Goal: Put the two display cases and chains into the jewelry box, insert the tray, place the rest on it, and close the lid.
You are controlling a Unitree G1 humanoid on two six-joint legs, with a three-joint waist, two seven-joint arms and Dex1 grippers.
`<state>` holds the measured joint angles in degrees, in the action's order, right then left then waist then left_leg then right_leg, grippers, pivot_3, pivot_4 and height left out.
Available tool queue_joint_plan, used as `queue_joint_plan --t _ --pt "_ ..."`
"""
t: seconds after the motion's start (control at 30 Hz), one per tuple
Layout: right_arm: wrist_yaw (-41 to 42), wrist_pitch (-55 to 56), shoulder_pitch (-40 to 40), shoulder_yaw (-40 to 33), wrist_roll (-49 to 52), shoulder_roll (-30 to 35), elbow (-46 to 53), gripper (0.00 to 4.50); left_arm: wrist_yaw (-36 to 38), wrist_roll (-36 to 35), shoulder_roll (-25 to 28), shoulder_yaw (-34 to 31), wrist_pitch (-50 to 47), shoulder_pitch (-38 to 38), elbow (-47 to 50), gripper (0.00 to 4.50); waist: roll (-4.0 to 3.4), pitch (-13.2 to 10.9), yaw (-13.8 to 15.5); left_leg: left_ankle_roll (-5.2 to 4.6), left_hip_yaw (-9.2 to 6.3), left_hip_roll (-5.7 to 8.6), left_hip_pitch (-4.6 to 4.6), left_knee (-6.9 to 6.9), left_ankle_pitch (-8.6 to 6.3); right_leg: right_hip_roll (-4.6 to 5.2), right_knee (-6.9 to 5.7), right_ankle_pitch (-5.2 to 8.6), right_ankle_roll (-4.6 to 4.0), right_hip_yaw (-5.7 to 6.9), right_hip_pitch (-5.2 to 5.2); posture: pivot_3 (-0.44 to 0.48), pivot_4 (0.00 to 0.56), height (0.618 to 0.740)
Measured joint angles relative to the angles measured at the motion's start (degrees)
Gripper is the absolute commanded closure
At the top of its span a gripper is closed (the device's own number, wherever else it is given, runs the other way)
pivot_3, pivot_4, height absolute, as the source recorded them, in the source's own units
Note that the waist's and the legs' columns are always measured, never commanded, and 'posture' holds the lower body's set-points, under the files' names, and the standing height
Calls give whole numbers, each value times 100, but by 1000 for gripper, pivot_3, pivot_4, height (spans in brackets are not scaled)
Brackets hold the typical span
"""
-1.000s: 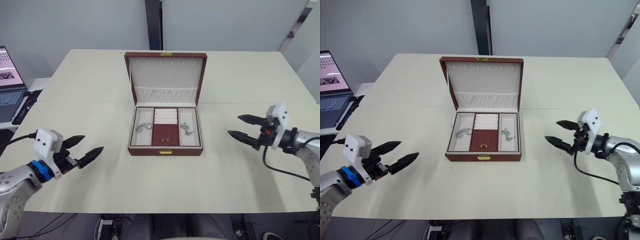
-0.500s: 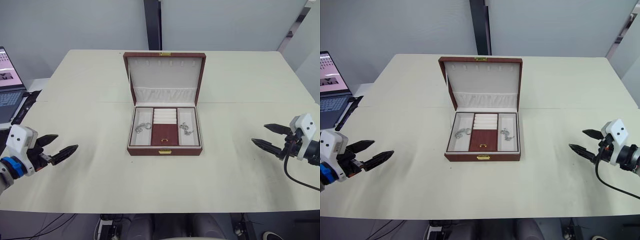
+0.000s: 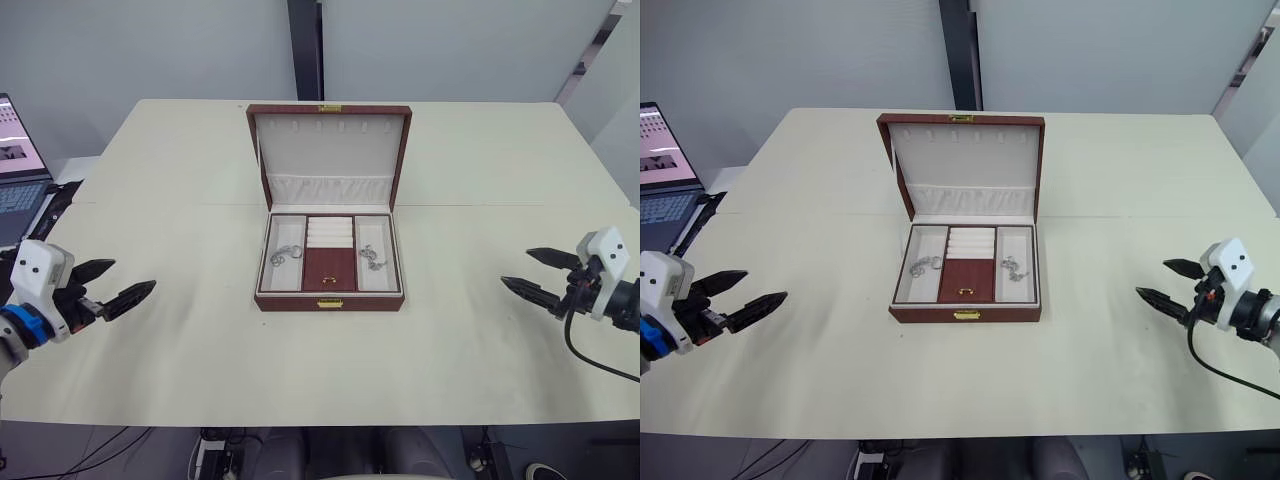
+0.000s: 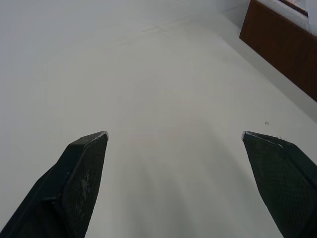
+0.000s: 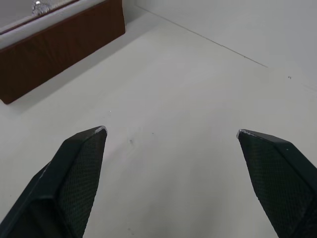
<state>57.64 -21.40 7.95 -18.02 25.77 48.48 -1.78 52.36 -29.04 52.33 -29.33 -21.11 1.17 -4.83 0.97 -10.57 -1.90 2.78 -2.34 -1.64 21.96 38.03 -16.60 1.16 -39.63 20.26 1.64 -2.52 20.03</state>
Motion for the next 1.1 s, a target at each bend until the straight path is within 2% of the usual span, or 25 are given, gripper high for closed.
queue_joint_plan --t 0.07,0.2,0.43,0.47,0.8,1.1 --pt "-153 -53 203 82 26 -209 108 934 -127 16 -142 185 -95 -217 45 909 0 0 2 1 -2 0 -1 2 1 0 -6 0 0 2 1 0 150 740" --pt "-338 -71 480 466 -1 -570 175 2373 -325 84 -550 730 -240 -668 116 2266 1 0 6 2 -3 2 2 5 1 0 -13 0 0 2 4 0 150 740" --pt "-597 49 947 1208 -436 -1091 9 4227 -418 342 -1122 1729 -259 -1196 194 4500 1 0 7 2 4 2 6 8 1 -1 -22 0 0 4 15 0 150 740" --pt "-634 68 997 1304 -485 -1169 -50 4482 -433 398 -1204 1849 -256 -1305 144 4500 1 0 7 2 4 2 6 8 1 -1 -22 0 0 5 16 0 150 740" --pt "-650 100 1360 2168 -849 -1798 -149 4482 -515 819 -1730 2511 -202 -1802 -259 4500 1 0 1 2 11 2 5 18 2 -2 -32 0 0 8 20 0 150 740" --pt "-722 104 1566 2206 -1052 -2075 -363 4482 -514 937 -1841 2541 -253 -1830 -257 4500 1 0 6 3 6 2 5 28 3 -2 -38 -1 0 10 16 0 150 740"
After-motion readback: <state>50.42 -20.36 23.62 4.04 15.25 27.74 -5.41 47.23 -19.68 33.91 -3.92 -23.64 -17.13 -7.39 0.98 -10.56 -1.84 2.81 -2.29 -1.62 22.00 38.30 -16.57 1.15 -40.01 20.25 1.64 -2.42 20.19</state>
